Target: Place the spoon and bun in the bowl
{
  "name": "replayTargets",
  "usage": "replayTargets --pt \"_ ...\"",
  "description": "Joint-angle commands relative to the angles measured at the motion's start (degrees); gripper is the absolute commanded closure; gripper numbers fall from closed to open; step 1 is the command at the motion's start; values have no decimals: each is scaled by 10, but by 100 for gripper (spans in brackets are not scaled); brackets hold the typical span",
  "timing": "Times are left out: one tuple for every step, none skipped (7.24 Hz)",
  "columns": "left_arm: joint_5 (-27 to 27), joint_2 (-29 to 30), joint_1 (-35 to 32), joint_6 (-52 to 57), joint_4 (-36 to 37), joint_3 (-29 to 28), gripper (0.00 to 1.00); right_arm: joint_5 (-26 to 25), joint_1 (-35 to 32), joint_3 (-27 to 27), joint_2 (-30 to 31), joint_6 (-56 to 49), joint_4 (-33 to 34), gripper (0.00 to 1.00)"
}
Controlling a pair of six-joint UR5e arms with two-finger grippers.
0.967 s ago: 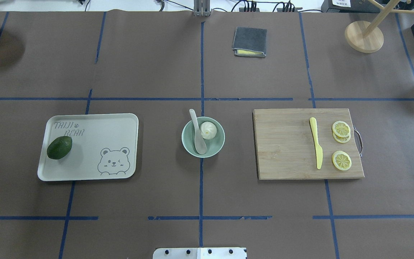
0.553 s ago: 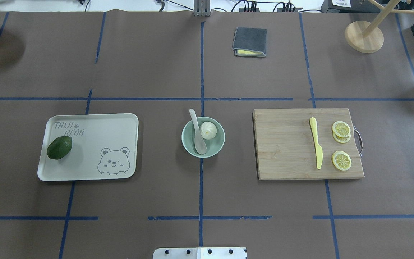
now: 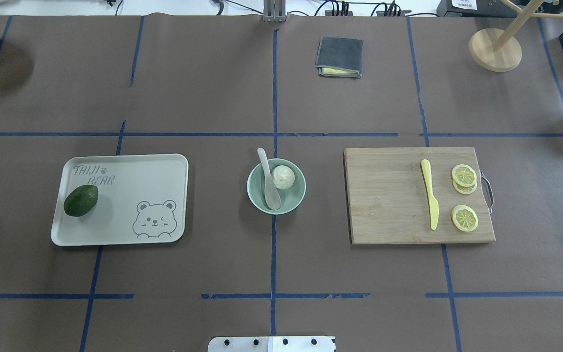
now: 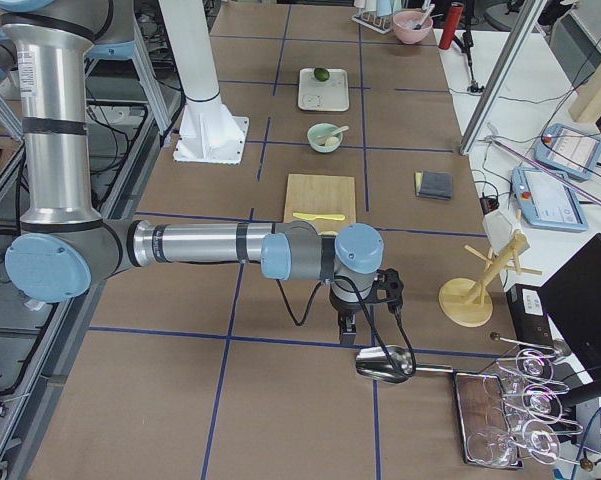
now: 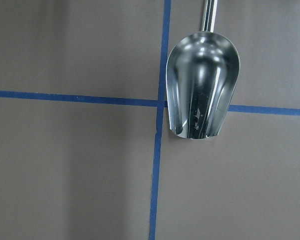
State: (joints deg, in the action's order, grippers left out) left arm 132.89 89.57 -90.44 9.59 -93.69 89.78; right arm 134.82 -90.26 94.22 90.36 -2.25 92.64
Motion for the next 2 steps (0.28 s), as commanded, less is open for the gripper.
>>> replayTargets --pt "0 1 0 -2 0 1 0 0 0 0 -1 0 0 0" --pt "0 1 0 -2 0 1 0 0 -1 0 -1 0 0 0"
